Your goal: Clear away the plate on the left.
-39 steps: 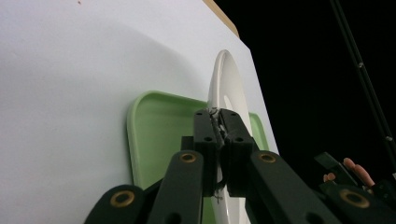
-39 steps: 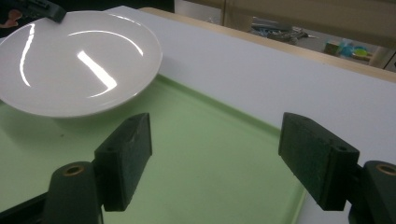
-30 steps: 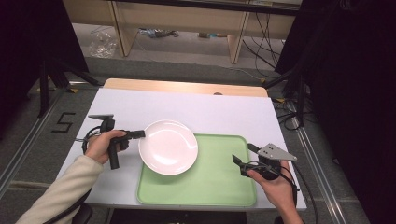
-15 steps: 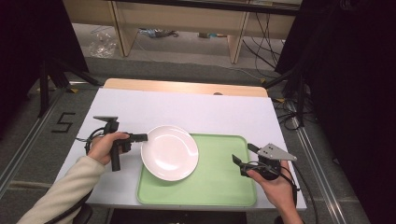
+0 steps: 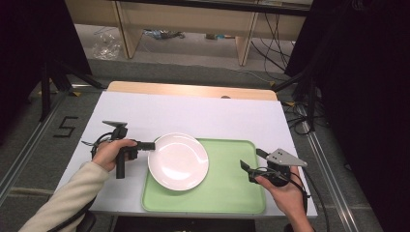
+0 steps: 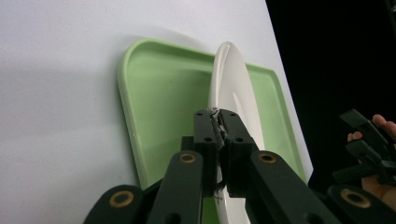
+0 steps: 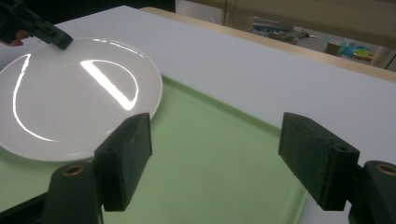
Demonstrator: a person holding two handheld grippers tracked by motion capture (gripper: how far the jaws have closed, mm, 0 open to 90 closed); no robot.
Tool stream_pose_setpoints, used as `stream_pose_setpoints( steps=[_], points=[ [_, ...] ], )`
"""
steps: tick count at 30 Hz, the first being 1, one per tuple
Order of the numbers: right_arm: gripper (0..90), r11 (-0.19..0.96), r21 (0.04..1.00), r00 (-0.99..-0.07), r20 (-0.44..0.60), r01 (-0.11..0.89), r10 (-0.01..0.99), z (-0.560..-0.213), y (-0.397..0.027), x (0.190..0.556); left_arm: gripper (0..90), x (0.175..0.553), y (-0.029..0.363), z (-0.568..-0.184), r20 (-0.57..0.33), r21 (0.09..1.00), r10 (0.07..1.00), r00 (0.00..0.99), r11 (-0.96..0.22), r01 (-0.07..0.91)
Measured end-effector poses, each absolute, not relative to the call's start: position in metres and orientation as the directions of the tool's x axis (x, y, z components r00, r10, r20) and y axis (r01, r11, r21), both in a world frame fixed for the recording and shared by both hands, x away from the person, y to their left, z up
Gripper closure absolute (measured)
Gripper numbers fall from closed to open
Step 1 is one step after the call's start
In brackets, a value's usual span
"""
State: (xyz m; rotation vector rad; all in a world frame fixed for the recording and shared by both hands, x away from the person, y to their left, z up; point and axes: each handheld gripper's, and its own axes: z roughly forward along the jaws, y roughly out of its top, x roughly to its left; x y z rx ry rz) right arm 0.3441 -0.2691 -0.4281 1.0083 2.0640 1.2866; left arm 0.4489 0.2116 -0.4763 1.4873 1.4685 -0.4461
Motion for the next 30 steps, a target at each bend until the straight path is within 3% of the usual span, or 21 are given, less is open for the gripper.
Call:
stream_pose_setpoints(
  steps=[14, 21, 23, 30],
  points=[
    [26.5, 0.280, 0.903, -0.600, -0.032, 0.326, 0.800, -0.428, -0.269, 0.344, 85.1, 0.449, 0.208, -0.482, -0.765, 0.386, 0.600, 0.234, 0.138, 0.912],
    [26.4, 0.280, 0.903, -0.600, -0.031, 0.326, 0.799, -0.428, -0.269, 0.344, 80.3, 0.449, 0.206, -0.481, -0.746, 0.399, 0.625, 0.231, 0.141, 0.906],
    [26.3, 0.283, 0.898, -0.600, -0.027, 0.337, 0.800, -0.428, -0.269, 0.344, 77.4, 0.452, 0.211, -0.481, -0.713, 0.452, 0.640, 0.286, 0.108, 0.886],
    [26.2, 0.280, 0.895, -0.602, -0.016, 0.347, 0.799, -0.428, -0.269, 0.343, 70.2, 0.451, 0.216, -0.472, -0.734, 0.479, 0.616, 0.286, 0.171, 0.861]
  ],
)
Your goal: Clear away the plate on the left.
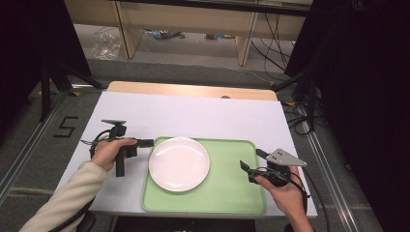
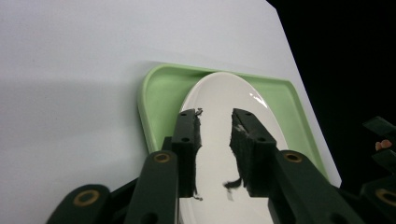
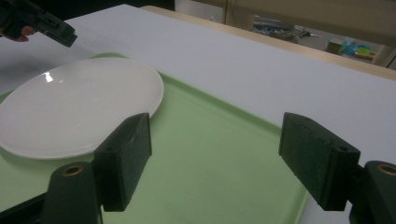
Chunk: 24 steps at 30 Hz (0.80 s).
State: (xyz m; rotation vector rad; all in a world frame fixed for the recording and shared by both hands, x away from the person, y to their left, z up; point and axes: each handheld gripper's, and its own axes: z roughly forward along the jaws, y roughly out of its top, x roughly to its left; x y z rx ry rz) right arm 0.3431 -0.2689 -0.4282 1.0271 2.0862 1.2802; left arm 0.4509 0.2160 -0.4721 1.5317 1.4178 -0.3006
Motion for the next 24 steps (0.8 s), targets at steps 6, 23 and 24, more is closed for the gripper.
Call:
stream_pose_setpoints(
  steps=[6, 23, 24],
  points=[
    [26.0, 0.281, 0.895, -0.600, -0.019, 0.346, 0.800, -0.428, -0.269, 0.343, 62.0, 0.450, 0.219, -0.468, -0.701, 0.528, 0.645, 0.305, 0.182, 0.829],
    [25.8, 0.281, 0.902, -0.600, -0.031, 0.328, 0.800, -0.429, -0.269, 0.344, 31.6, 0.446, 0.224, -0.459, -0.510, 0.749, 0.738, 0.442, 0.127, 0.651],
    [25.8, 0.283, 0.902, -0.600, -0.033, 0.327, 0.799, -0.429, -0.269, 0.344, 31.3, 0.446, 0.225, -0.459, -0.511, 0.747, 0.740, 0.438, 0.130, 0.652]
  ],
)
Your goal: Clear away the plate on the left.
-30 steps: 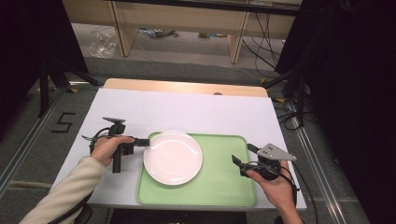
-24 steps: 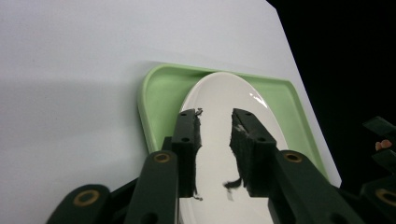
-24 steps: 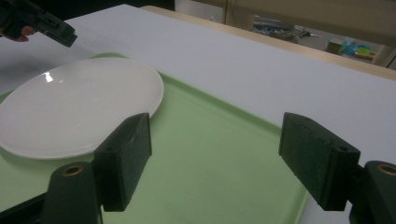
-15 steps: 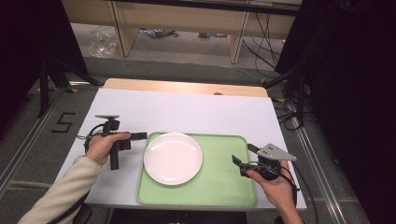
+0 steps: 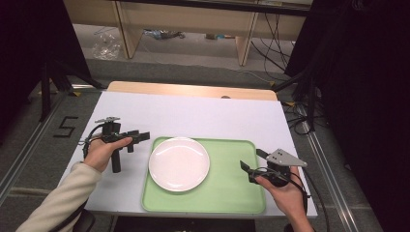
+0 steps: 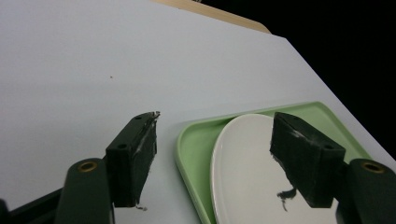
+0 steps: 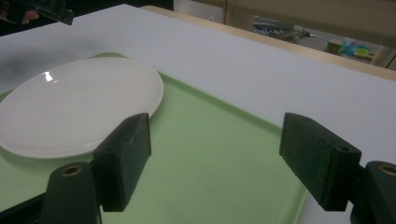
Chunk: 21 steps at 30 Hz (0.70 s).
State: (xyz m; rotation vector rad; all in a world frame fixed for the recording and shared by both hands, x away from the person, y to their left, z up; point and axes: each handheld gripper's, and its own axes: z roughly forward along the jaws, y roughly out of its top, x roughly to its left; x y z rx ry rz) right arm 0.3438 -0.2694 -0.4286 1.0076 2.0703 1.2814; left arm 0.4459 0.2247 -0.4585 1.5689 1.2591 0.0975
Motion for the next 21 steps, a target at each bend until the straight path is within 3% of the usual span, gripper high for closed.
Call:
stream_pose_setpoints(
  steps=[13, 21],
  points=[
    [25.6, 0.283, 0.901, -0.601, -0.032, 0.328, 0.799, -0.429, -0.269, 0.344, 21.9, 0.444, 0.228, -0.456, -0.423, 0.785, 0.790, 0.443, 0.075, 0.615],
    [25.5, 0.283, 0.901, -0.602, -0.032, 0.328, 0.798, -0.429, -0.269, 0.344, 18.0, 0.439, 0.235, -0.455, -0.443, 0.763, 0.795, 0.415, 0.091, 0.640]
  ],
)
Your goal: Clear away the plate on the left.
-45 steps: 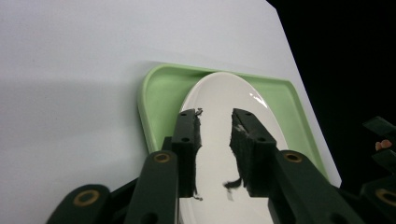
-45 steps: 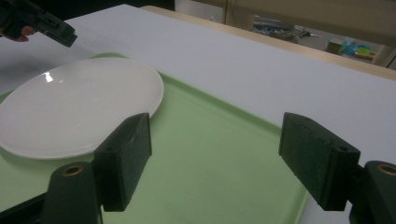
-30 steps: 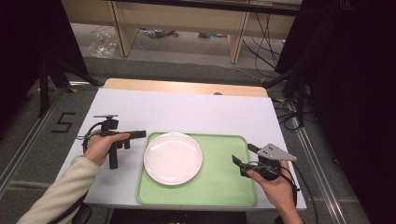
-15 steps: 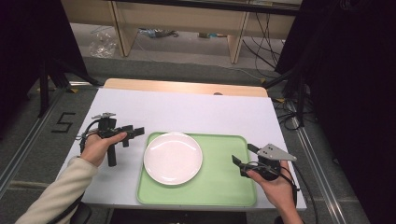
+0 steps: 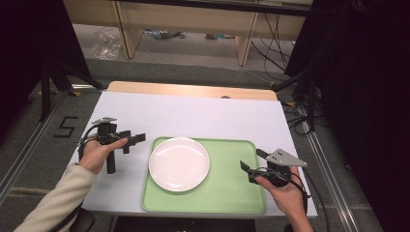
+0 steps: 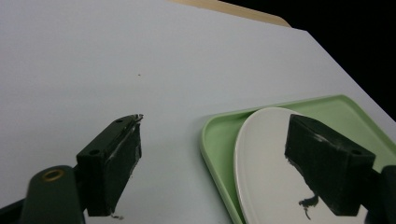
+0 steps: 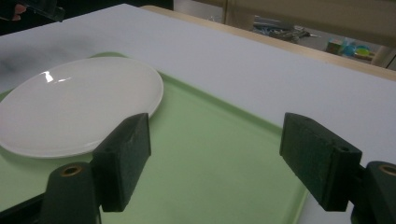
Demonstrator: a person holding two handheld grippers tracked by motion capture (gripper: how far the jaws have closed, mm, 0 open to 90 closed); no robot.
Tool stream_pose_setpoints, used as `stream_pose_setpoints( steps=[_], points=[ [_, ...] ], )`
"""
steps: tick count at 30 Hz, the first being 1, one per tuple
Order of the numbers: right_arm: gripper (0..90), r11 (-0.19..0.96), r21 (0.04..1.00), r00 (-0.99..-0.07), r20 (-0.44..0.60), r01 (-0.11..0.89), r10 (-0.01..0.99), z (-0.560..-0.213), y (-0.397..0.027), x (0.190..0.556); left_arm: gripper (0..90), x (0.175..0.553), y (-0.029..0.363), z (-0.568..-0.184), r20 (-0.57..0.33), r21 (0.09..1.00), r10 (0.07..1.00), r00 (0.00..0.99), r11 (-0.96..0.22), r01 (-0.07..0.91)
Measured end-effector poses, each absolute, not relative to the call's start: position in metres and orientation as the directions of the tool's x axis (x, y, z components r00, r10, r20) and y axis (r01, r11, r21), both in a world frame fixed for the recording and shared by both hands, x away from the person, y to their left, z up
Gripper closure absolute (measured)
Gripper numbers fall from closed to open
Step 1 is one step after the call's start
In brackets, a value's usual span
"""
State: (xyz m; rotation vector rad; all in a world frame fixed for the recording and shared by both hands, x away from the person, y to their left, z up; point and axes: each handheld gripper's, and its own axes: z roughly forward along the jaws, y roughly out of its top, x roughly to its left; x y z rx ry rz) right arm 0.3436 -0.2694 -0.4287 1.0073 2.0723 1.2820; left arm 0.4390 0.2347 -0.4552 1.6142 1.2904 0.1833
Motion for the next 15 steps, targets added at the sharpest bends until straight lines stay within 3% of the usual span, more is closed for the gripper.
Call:
stream_pose_setpoints(
  steps=[15],
  points=[
    [25.5, 0.272, 0.901, -0.602, -0.015, 0.338, 0.798, -0.4291, -0.2694, 0.3437, 17.8, 0.4308, 0.2440, -0.4625, -0.413, 0.768, 0.815, 0.405, 0.073, 0.636]
  ],
)
